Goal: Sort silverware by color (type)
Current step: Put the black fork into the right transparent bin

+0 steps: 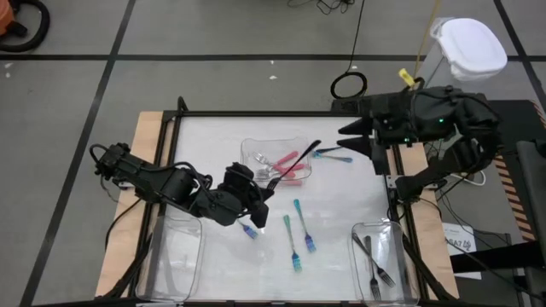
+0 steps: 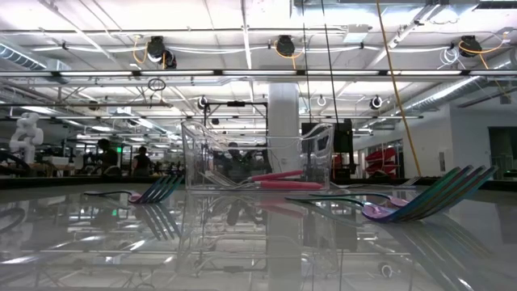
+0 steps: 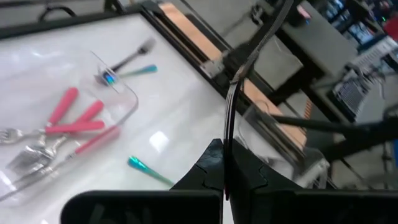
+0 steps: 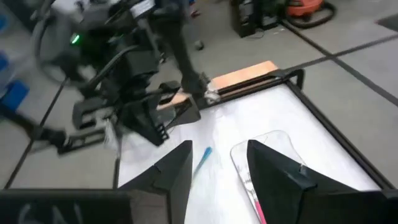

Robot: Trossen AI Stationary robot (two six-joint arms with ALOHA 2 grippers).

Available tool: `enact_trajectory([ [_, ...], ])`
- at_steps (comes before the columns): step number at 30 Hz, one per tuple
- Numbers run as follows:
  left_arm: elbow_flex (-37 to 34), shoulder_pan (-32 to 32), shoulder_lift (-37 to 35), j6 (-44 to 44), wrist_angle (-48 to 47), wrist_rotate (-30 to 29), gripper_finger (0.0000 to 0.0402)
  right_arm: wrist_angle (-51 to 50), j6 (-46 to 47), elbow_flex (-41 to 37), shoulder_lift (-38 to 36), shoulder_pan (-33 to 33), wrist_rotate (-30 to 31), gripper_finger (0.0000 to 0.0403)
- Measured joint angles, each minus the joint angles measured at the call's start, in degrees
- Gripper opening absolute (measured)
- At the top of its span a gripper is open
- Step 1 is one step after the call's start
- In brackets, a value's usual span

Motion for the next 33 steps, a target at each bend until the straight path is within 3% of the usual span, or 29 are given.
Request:
enact_trajectory([
  [8, 0.00, 0.00, 0.00, 2.26, 0.02, 8.27, 0.0000, -1.01, -9.16, 0.00, 0.38, 0.02, -9.11, 0.0151],
  [19, 0.00, 0.00, 0.00, 4.03, -0.02, 13.76, 0.0000, -4.21, -10.12, -0.02, 4.31, 0.04, -18.09, 0.0151],
  [33, 0.00, -0.02, 0.00, 4.04, -3.40, 15.56, 0.0000, -7.33, -6.90, -0.04, 8.28, 0.00, -19.63, 0.0151],
])
